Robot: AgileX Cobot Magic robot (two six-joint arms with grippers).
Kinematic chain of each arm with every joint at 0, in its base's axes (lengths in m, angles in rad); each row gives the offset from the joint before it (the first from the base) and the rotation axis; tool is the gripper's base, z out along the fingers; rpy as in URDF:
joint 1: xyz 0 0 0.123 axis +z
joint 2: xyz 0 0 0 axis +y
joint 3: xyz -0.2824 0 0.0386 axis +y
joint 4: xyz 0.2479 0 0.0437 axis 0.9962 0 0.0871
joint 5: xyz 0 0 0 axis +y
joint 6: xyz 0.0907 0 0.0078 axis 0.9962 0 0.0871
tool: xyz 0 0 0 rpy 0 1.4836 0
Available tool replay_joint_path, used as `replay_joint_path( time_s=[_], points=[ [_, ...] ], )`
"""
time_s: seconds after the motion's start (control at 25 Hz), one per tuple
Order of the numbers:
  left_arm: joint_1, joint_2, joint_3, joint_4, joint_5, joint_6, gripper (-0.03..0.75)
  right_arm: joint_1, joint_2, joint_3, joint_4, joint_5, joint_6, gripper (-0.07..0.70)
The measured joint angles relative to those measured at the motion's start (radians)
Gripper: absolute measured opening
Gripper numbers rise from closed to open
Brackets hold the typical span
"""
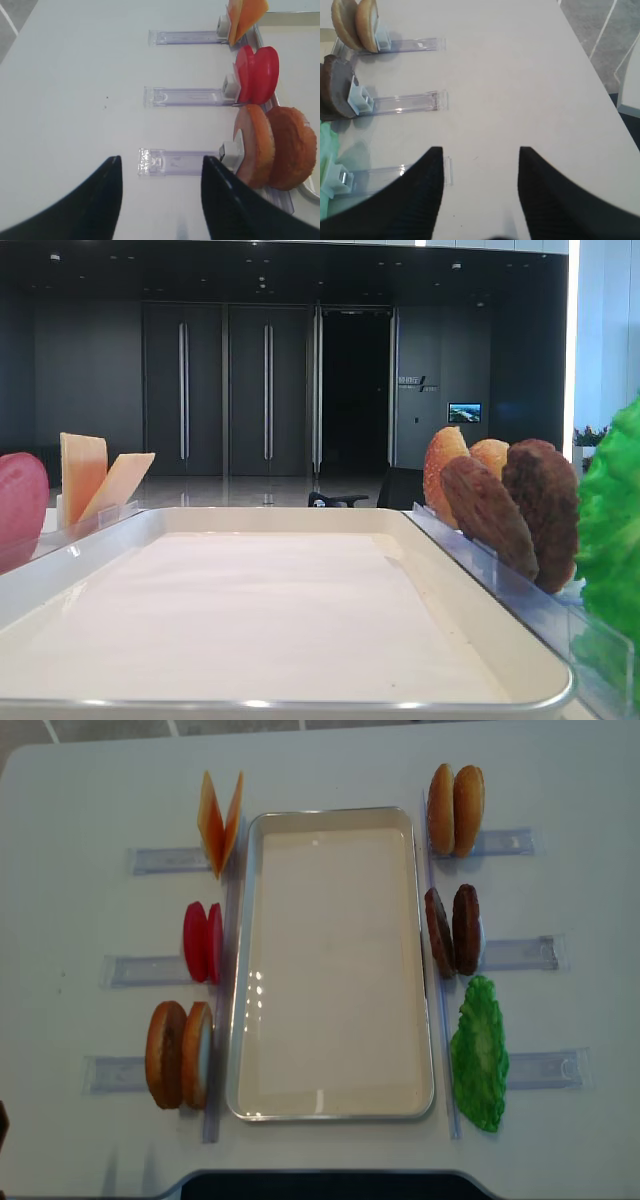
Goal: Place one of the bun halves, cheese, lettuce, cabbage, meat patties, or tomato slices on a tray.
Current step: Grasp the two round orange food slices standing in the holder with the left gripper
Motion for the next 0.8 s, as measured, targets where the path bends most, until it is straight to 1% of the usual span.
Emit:
replay_joint_path(
  time_s=[0.56, 0.68, 0.8],
  points=[
    [0.000, 0.002, 0.000, 0.000, 0.000, -0.002, 0.391, 0.000, 0.000, 0.000, 0.000, 0.000, 0.000, 0.358],
    [0.000, 0.067, -0.019, 0.000, 0.021, -0.042, 0.391, 0.000, 0.000, 0.000, 0.000, 0.000, 0.000, 0.358],
    [0.000, 0.199, -0.084, 0.000, 0.061, -0.075, 0.391, 0.000, 0.000, 0.000, 0.002, 0.000, 0.000, 0.358]
  ],
)
